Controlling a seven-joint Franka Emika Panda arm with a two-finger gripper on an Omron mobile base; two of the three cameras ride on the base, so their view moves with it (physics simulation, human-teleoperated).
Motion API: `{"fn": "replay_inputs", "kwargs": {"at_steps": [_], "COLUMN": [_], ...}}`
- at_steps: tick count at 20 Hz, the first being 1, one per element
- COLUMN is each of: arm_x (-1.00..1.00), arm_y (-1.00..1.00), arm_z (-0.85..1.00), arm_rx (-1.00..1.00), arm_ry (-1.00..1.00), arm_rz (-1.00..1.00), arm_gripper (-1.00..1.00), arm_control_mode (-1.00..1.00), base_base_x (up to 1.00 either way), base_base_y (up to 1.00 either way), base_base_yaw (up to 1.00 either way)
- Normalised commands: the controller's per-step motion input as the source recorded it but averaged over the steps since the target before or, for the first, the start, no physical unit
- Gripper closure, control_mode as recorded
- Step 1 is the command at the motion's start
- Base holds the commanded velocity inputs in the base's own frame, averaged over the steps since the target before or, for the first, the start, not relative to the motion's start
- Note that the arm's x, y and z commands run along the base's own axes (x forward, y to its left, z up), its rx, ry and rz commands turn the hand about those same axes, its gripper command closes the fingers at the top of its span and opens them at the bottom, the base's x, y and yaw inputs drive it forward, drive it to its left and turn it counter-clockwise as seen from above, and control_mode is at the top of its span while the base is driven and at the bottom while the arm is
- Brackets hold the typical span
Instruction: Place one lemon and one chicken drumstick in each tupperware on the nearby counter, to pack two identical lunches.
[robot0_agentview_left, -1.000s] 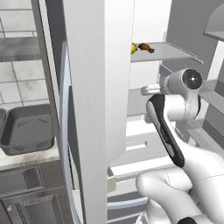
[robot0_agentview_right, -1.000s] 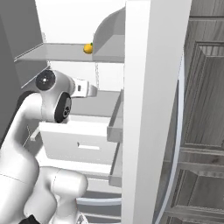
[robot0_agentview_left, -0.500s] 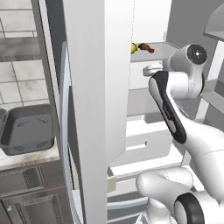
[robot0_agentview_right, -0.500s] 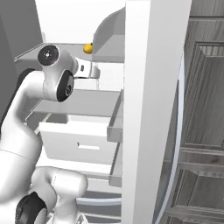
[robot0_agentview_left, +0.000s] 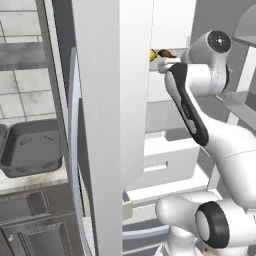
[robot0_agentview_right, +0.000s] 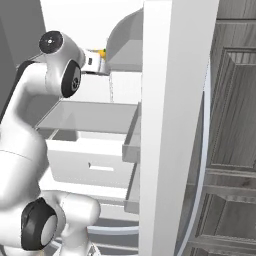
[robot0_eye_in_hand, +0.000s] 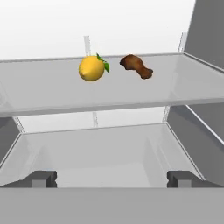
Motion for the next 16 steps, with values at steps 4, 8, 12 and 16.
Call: {"fn": "replay_inputs", "kwargs": {"at_steps": [4, 8, 12, 16], "arm_x": [0.67, 0.72, 0.72, 0.65], "arm_y": [0.21, 0.14, 0.03, 0.01], "arm_z": [0.01, 0.0, 0.0, 0.0], "arm_rx": [0.0, 0.0, 0.0, 0.0], "arm_ry": [0.05, 0.01, 0.05, 0.08], "arm_rz": [0.0, 0.0, 0.0, 0.0], "arm_gripper": [-1.0, -1.0, -1.0, -1.0], "arm_control_mode": [-1.0, -1.0, -1.0, -1.0], "base_base_x": [0.0, 0.0, 0.0, 0.0], "base_base_y": [0.0, 0.0, 0.0, 0.0], "base_base_yaw": [0.0, 0.0, 0.0, 0.0]}}
